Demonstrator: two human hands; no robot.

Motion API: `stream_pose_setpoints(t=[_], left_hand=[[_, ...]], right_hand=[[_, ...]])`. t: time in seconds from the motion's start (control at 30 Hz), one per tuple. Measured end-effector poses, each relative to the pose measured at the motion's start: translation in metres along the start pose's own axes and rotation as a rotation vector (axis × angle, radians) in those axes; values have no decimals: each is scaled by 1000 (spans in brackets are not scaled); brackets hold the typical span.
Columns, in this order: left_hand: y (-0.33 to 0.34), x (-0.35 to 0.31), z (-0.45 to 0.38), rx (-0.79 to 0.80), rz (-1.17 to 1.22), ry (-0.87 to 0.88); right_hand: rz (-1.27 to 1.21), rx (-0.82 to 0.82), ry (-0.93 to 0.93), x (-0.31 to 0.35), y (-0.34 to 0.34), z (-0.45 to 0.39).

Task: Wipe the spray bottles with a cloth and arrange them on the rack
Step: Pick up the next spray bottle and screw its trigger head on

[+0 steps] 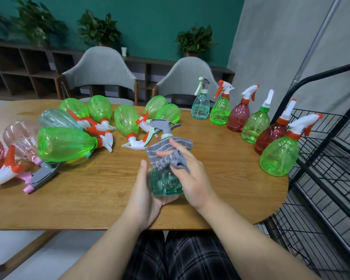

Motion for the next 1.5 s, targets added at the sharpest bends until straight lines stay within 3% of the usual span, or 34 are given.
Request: stream_pose_setpoints(t=[0.27, 0.43, 0.57, 0.63, 0.73, 0.93, 1.0, 1.5], left_hand=[[1, -1, -1, 25, 52, 0], [2, -2, 2, 0, 47, 16], [-4, -4, 2, -63, 46, 28], [-3, -4, 4, -49, 92, 19], [-2, -4, 3, -15, 111, 26], [-1, -1, 0, -14, 69, 10], [-4, -1, -2, -37, 56, 17], [-1, -4, -1, -17, 96, 20]], right_hand=[[-34, 14, -147, 7, 1, 17], [-335, 31, -42, 8, -2, 20], [-1032, -355, 344, -25, -31, 20], [-1226, -573, 435, -44, -44, 25], [-1105, -561, 404, -36, -48, 15], [-136, -60, 217, -5, -4, -13], [25, -32, 140, -8, 0, -11], [-10, 70, -80, 3, 12, 17]])
Point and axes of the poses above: each hand's wrist, its own z-axis away from the middle knuckle, its own y-axis out of the palm, x = y × z, the point moved 10 cm from there along -z, towards the middle knuckle, and after that the axes turned 5 degrees about x, right-handed, at the moved point
